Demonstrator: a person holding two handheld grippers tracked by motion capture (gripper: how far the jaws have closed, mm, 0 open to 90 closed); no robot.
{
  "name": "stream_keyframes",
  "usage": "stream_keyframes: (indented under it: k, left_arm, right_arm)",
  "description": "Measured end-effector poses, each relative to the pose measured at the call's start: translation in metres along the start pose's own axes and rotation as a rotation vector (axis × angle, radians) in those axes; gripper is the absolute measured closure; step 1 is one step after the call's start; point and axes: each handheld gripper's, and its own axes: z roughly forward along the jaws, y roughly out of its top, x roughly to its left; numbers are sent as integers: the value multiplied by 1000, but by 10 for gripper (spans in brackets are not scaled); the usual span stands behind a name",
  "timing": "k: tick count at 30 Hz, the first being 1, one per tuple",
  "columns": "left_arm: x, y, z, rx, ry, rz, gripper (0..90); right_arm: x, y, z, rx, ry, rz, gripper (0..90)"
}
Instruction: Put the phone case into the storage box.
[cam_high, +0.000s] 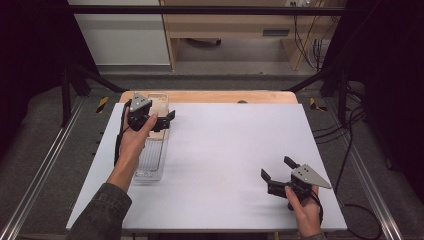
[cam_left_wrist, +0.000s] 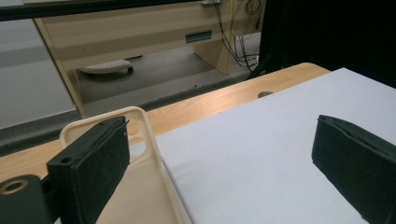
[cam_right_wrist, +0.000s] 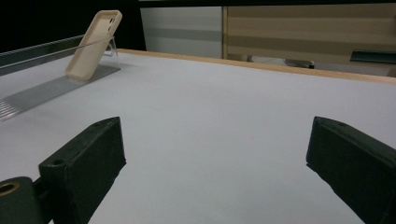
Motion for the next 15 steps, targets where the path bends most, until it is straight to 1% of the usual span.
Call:
stream_keyframes:
  k: [2,4,6,12,13,15]
  left_arm:
    - [-3,0,0,-2,-10,6,40]
    - [-7,0,0,4,-15,26,40]
    - [-9,0,-1,7,-21,36,39]
    - [-16,0,-1,-6,-43,40,39]
    - [-17,0,-1,-4,-37,52,39]
    - [-22,-1,0,3,-24,103,40]
  right_arm:
    - [-1,0,0,1,-2,4,44]
    - [-1,0,1,3,-2,2,43]
    - [0,0,1,5,-1,3,44]
    - [-1,-1,1,4,-3,-1,43]
    - [-1,-1,1,4,-2,-1,43]
    - [-1,-1,1,4,-2,0,43]
